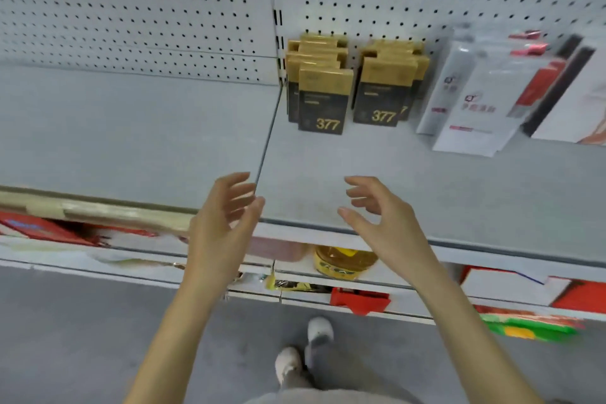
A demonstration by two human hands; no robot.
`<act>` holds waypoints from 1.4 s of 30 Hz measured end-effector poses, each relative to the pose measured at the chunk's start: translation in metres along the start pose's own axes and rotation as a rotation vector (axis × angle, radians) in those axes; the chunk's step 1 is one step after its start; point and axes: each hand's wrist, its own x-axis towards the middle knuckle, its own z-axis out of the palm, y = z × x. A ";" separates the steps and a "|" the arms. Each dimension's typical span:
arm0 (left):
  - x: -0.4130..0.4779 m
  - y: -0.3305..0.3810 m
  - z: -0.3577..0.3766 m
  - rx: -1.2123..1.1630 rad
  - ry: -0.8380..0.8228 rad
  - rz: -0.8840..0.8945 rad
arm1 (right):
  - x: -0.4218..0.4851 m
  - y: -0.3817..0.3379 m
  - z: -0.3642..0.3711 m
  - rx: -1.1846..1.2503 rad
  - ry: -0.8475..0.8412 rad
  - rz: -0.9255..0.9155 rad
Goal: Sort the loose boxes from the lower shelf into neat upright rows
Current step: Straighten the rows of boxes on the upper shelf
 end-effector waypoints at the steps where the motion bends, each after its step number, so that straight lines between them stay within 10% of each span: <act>1: 0.013 0.004 0.002 -0.007 -0.011 0.005 | 0.011 -0.003 -0.002 -0.006 0.016 0.002; 9: 0.126 0.026 0.035 -0.124 -0.018 0.021 | 0.127 0.000 -0.021 0.149 0.135 0.034; 20: 0.263 -0.002 0.096 -0.177 -0.443 -0.019 | 0.234 0.022 0.026 0.317 0.178 0.113; 42: 0.296 0.002 0.096 -0.408 -0.745 0.112 | 0.265 0.009 0.010 0.593 0.065 -0.048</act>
